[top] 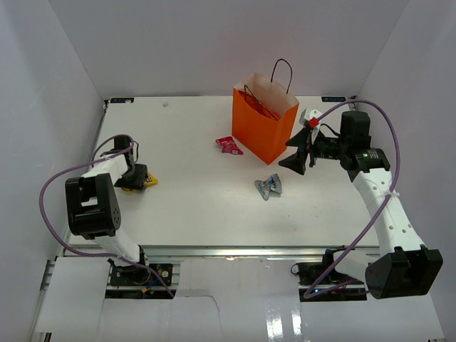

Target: Place the snacks into the paper bag

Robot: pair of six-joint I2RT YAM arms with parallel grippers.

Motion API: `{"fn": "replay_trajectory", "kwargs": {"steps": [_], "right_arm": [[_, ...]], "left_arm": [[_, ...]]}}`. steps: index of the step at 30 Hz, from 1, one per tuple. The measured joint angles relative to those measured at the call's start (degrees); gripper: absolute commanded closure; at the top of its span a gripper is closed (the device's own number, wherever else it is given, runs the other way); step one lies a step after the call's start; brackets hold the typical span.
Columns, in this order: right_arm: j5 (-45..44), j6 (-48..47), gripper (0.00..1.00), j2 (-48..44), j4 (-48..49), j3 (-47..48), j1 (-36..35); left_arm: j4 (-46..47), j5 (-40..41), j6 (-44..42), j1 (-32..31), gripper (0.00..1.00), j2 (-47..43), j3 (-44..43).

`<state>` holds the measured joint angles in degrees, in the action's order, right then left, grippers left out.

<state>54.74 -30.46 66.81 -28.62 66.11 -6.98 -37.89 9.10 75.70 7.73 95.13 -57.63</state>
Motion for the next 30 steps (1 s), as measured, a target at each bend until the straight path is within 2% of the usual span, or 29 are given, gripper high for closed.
{"fn": "replay_trajectory", "kwargs": {"steps": [1, 6, 11, 15, 19, 22, 26, 27, 28, 30], "right_arm": [[0.5, -0.1, 0.21, -0.2, 0.0, -0.1, 0.0], [3.7, -1.6, 0.22, -0.2, -1.4, -0.2, 0.0], [8.2, -3.8, 0.23, 0.1, -3.9, -0.2, -0.3], [10.0, -4.4, 0.24, 0.6, -5.1, -0.2, -2.6], [9.7, -2.6, 0.26, 2.1, -5.3, 0.1, -7.8], [7.7, 2.9, 0.27, 3.9, -2.8, 0.4, -12.1], [1.0, 15.1, 0.27, 8.0, 2.9, 2.6, -18.1], [-1.3, 19.2, 0.03, 9.2, 4.7, 3.3, -19.7], [-3.3, 23.1, 0.1, 10.2, 6.2, 3.8, -20.9], [-8.9, 30.3, 0.1, 11.9, 9.4, 4.0, -23.6]], "left_arm": [[0.4, -0.5, -0.2, 0.1, 0.54, 0.2, 0.0], [2.8, -2.2, -2.4, 0.3, 0.68, -0.2, 0.1], [6.7, -8.4, -10.5, 0.3, 0.83, -2.5, 1.2], [14.3, -18.6, -19.7, 0.3, 0.83, -8.3, 5.8], [26.8, -35.6, -27.6, -0.5, 0.82, -15.9, 14.4], [34.8, -45.8, -32.7, -4.9, 0.82, -19.0, 18.1], [40.8, -52.8, -39.9, -17.4, 0.83, -20.4, 18.7], [41.6, -53.9, -41.4, -20.2, 0.83, -20.7, 18.7], [42.1, -54.7, -43.0, -22.8, 0.83, -21.1, 18.8], [43.0, -55.1, -45.3, -26.1, 0.83, -22.0, 19.1]]}}
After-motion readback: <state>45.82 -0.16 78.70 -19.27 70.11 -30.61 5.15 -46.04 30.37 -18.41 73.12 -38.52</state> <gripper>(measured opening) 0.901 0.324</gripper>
